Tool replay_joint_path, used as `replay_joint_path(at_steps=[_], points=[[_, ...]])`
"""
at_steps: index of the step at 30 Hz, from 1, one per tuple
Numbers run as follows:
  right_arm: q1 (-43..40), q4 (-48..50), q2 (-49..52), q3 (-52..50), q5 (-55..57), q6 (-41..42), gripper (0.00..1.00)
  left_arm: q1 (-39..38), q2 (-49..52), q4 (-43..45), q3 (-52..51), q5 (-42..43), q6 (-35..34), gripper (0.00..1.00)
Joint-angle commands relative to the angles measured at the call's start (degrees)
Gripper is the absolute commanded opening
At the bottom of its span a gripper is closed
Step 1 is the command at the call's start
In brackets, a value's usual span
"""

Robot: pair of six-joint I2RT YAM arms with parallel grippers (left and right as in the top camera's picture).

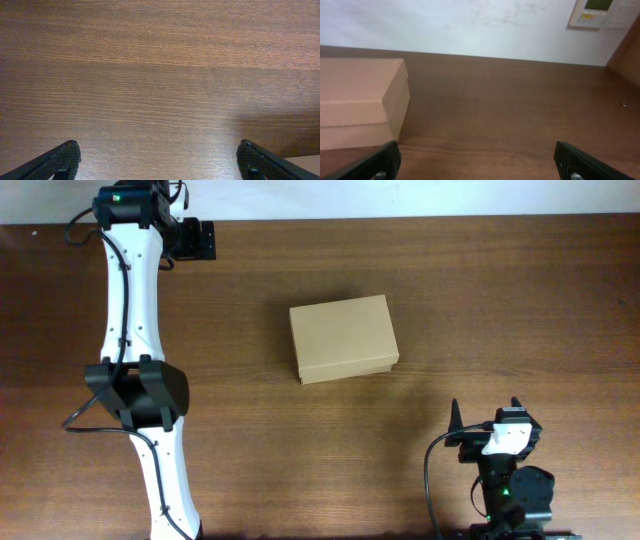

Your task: Pack container

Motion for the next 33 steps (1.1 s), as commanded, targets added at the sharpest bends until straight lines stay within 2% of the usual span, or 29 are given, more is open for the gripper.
replay_joint_path(at_steps=[1,18,23,27,31,33], points=[[-0.15,0.79,-0.70,-0.74,1.09,0.22,0.99,0.02,-1.92,-0.04,0.81,-0.20,-0.13,0.99],[-0.15,0.76,-0.70,-0.74,1.09,0.22,0.99,0.04,-1.90,-0.07,0.46,-0.20,-0.13,1.00],[-0.15,0.76,-0.70,-0.74,1.09,0.22,0.99,-0.76,-7.52,-0.02,-1.77,-0.20,-0.13,1.00],[-0.15,0.76,-0.70,-0.74,1.09,0.22,0.99,-2.29,-17.27,0.24,-10.75,-0.20,-0.13,1.00],[-0.15,0.76,-0.70,-0.74,1.09,0.22,0.99,-4.48,-31.80,1.09,-27.89,-0.83,0.76,1.00],[-0.15,0.76,-0.70,-0.74,1.09,0.22,0.99,-5.29,-40.65,3.93,-38.25,-5.44,4.55,1.00]])
